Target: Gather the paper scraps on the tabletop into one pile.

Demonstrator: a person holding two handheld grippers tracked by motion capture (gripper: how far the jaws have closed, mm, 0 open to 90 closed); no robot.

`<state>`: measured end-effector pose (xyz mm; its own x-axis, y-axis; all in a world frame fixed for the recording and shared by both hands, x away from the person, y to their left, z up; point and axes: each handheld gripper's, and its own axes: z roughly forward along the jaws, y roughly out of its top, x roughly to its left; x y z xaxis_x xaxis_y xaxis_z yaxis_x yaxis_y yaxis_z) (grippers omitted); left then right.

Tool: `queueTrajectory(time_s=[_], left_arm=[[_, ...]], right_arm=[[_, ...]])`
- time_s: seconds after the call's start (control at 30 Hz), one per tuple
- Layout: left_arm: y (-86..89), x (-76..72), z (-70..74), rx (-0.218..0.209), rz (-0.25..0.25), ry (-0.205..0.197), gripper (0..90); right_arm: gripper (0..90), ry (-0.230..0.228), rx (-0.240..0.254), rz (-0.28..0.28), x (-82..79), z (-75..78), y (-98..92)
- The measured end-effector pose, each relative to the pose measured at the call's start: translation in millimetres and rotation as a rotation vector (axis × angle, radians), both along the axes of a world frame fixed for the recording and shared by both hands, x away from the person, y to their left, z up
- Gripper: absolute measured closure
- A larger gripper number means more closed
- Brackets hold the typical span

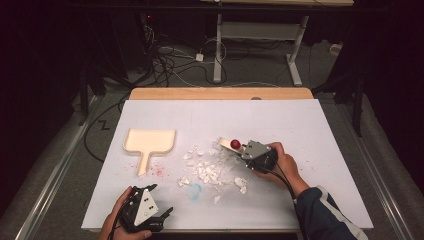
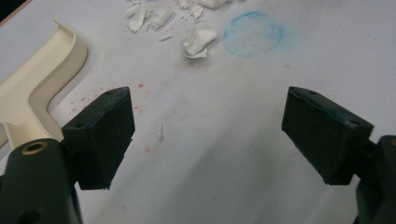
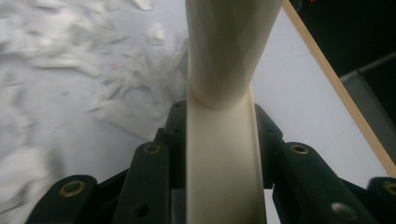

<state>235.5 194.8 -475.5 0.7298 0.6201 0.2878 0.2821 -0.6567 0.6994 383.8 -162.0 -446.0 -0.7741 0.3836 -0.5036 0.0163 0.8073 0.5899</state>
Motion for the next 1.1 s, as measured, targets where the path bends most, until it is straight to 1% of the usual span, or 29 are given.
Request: queueTrajectory(time_s=[0.13,0.17,0.2,0.23,0.27,0.3,0.37,0.43,0.5,0.57,0.63,0.73,0.87,0.93,0.97,1.0,1.1], left_arm=[[-1.9,0.0,0.0,0.004,-0.004,-0.001,16.2],[-2.2,-0.1,0.3,0.01,-0.007,-0.003,16.2],[-2.5,-0.2,0.6,0.012,-0.009,-0.005,16.1],[-2.6,-0.4,0.8,0.012,-0.01,-0.007,16.1],[-2.4,-0.5,1.0,0.011,-0.01,-0.008,16.1],[-2.2,-0.6,1.2,0.01,-0.009,-0.009,16.1],[-1.6,-0.5,1.4,0.006,-0.007,-0.01,16.1],[-1.7,-0.6,1.5,0.007,-0.007,-0.011,16.1],[-2.1,-1.0,1.7,0.007,-0.009,-0.011,16.1],[-2.3,-1.2,1.9,0.006,-0.011,-0.013,16.1],[-2.3,-1.0,1.9,0.007,-0.011,-0.012,16.1],[-2.0,-1.0,2.1,0.006,-0.01,-0.012,16.1],[-2.2,-1.1,2.0,0.008,-0.011,-0.012,16.1],[-2.2,-1.3,2.1,0.008,-0.012,-0.013,16.1],[-2.2,-1.3,2.2,0.008,-0.011,-0.013,16.1],[-2.1,-1.4,2.2,0.007,-0.012,-0.013,16.1],[-2.3,-1.6,2.0,0.008,-0.013,-0.013,16.1]], right_arm=[[67.7,0.003,-0.016,0.074,-21.3,1.3,-1.0],[67.7,-0.004,-0.019,0.088,-25.7,2.3,-1.6],[67.8,-0.001,-0.015,0.087,-30.3,3.8,-2.7],[67.8,0.014,-0.007,0.102,-33.5,6.0,-4.0],[67.8,0.019,-0.006,0.118,-36.5,8.7,-5.6],[67.9,0.019,0.003,0.117,-40.1,11.0,-6.5],[67.9,0.021,0.012,0.133,-45.9,16.7,-10.1],[67.9,0.018,0.025,0.126,-49.5,22.3,-13.6],[67.9,0.003,0.044,0.116,-51.4,28.5,-17.6],[67.9,0.005,0.066,0.107,-50.7,35.2,-22.0],[67.9,-0.007,0.086,0.086,-48.7,40.4,-26.4],[67.9,-0.003,0.126,0.045,-43.5,44.6,-34.0],[67.8,0.024,0.198,-0.016,-35.2,45.9,-43.8],[67.9,0.064,0.236,-0.033,-30.3,45.8,-48.2],[67.8,0.068,0.249,-0.05,-28.5,45.4,-50.1],[67.9,0.068,0.251,-0.07,-26.8,45.0,-51.4],[67.8,0.089,0.267,-0.111,-21.4,43.3,-56.1]])
